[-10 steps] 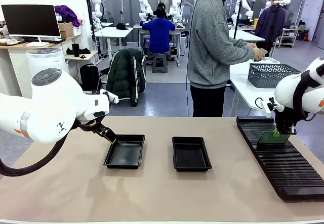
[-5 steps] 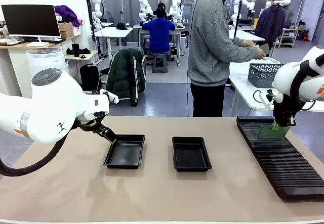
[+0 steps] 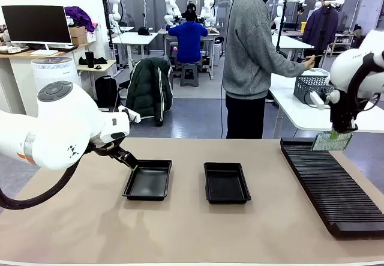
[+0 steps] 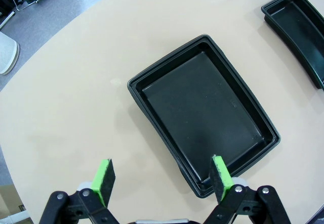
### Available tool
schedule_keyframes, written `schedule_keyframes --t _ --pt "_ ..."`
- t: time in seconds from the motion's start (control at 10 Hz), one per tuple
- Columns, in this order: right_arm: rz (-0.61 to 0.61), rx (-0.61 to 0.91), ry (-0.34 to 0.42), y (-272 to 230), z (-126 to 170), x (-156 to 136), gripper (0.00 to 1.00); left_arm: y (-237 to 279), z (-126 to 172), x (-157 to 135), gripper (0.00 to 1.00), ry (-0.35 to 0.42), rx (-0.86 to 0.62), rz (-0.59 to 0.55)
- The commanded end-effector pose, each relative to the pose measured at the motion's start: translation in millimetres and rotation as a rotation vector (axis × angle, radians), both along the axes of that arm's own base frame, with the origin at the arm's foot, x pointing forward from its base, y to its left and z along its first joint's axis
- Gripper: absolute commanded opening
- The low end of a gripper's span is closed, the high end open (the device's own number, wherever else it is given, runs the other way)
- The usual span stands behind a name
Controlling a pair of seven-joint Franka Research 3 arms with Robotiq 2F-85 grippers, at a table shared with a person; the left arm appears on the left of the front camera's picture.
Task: Inspect and transfer BCBs to ESD trays.
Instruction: Pick up the Blank PCB from the PCB Rack and place it in the left ESD tray.
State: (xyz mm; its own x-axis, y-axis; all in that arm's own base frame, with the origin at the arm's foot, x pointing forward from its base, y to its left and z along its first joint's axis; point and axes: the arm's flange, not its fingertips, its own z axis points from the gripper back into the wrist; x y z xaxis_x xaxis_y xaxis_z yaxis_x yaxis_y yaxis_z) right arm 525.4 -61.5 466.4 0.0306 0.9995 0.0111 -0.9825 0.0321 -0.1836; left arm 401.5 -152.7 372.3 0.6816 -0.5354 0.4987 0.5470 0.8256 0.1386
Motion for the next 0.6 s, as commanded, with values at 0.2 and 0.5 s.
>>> schedule_keyframes --t 0.2,0.5 --pt "-0.062 -0.017 0.058 20.1 84.2 -27.7 0.02 1.0 -0.2 0.3 1.00 0.001 -0.001 0.002" --pt "-0.073 -0.001 0.071 26.0 131.2 -41.2 0.02 1.0 -0.2 0.3 1.00 0.001 -0.001 0.002"
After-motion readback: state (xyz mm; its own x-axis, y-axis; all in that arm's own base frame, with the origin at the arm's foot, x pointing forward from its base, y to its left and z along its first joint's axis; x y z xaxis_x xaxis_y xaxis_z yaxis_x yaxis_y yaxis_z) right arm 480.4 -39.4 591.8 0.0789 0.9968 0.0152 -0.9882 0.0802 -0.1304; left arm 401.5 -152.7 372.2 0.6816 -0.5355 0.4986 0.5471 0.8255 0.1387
